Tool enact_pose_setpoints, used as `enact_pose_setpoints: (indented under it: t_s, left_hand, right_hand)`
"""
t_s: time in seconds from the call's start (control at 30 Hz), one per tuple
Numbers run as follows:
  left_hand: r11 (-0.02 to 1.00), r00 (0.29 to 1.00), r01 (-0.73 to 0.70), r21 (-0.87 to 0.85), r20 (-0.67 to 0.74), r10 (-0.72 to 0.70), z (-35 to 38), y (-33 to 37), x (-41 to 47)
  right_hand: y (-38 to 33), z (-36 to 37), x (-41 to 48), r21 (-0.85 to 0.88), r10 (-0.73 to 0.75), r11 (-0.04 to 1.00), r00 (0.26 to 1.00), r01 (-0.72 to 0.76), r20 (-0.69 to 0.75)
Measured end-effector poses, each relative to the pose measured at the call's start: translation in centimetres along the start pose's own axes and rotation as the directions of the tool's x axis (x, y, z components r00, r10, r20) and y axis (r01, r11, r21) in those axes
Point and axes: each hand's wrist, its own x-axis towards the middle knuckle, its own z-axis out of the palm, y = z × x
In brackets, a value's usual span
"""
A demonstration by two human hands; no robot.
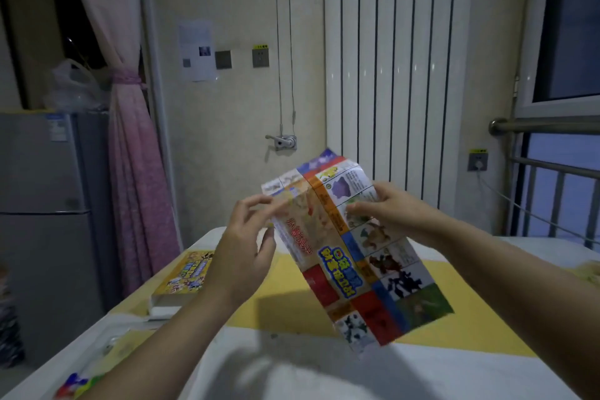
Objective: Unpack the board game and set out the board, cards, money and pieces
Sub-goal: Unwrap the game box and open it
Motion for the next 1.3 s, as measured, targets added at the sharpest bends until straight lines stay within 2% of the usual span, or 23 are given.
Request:
enact_pose_setpoints:
  t_s: [0.1,0.17,0.2,0.27,0.33,0.4,0.47,0.57,0.63,0.7,0.77,0.8,0.87,0.93,1.03,1.2,1.3]
  left_hand:
    - [0.984,0.993,0.121,0.133,-0.005,-0.121,-0.2,-0.1,1.2]
    - [0.964,0.984,0.161,0.214,0.047,-0.174,-0.6,0.2,2.3]
    - [0.96,0.984,0.125,0.251,0.089,-0.152,-0.7,0.4,2.7]
    - [0.935,0.986,-0.051,0.35,0.164,-0.007,-0.8,0.9,3.6]
    - [0.879,0.969,-0.194,0.437,0.225,0.102,-0.6,1.2,4.3]
    - [0.825,0.957,-0.249,0.508,0.257,0.131,-0.3,1.6,4.9]
    - [0.783,0.963,-0.207,0.586,0.263,0.058,-0.3,2.1,5.5]
    - [0.765,0.971,-0.002,0.644,0.183,-0.151,-0.6,2.2,5.7]
    - [0.799,0.981,0.064,0.597,0.108,-0.16,-0.9,2.2,5.7]
    - [0.864,0.989,0.099,0.494,0.045,-0.139,-0.9,2.4,5.7]
    - [0.961,0.979,0.202,0.189,-0.062,-0.194,-1.0,3.3,5.8]
    - [0.963,0.958,0.268,-0.019,-0.101,-0.268,-1.1,4.1,5.9]
    - [0.872,0.916,0.356,-0.337,-0.058,-0.396,-0.9,4.7,5.6]
    - [0.768,0.898,0.417,-0.486,0.091,-0.43,-0.4,4.5,4.5]
    - [0.743,0.896,0.435,-0.509,0.168,-0.41,0.3,4.3,2.8]
    - [0.835,0.936,0.351,-0.423,0.132,-0.327,0.2,5.8,2.3]
    - [0.84,0.937,0.345,-0.419,0.108,-0.331,-0.2,7.0,3.0]
  right_hand:
    - [-1.6,-0.5,-0.3,-0.256,-0.046,0.964,0.992,0.074,0.114]
    - [-2.3,-0.7,-0.2,-0.487,-0.078,0.86,0.983,0.152,0.168]
    - [-2.6,-0.7,0.0,-0.585,-0.097,0.789,0.978,0.188,0.185]
    - [-2.9,-0.5,0.3,-0.695,-0.132,0.681,0.973,0.229,0.191]
    - [-3.2,-0.2,0.7,-0.763,-0.164,0.599,0.969,0.245,0.182]
    - [-3.3,-0.1,0.8,-0.797,-0.186,0.557,0.971,0.231,0.152]
    - [-3.3,-0.3,0.6,-0.844,-0.216,0.497,0.971,0.203,0.107]
    - [-3.0,-1.1,0.2,-0.951,-0.292,0.295,0.956,0.087,-0.003]
    - [-2.6,-1.7,0.0,-0.981,-0.334,0.194,0.938,-0.024,-0.089]
    - [-2.4,-2.1,-0.6,-0.98,-0.389,0.175,0.908,-0.093,-0.155]
    - [-2.4,-2.4,-1.7,-0.976,-0.469,0.181,0.862,-0.118,-0.191]
    - [-2.5,-2.5,-2.3,-0.974,-0.509,0.186,0.835,-0.13,-0.209]
    - [-2.7,-2.7,-3.4,-0.966,-0.589,0.215,0.77,-0.143,-0.245]
    - [-3.0,-2.9,-4.4,-0.961,-0.672,0.245,0.693,-0.127,-0.262]
    - [-3.6,-3.4,-6.0,-0.957,-0.76,0.274,0.589,-0.096,-0.276]
    - [-5.6,-4.2,-8.4,-0.961,-0.853,0.259,0.444,-0.099,-0.276]
    - [-6.2,-4.6,-8.6,-0.952,-0.874,0.279,0.379,-0.124,-0.305]
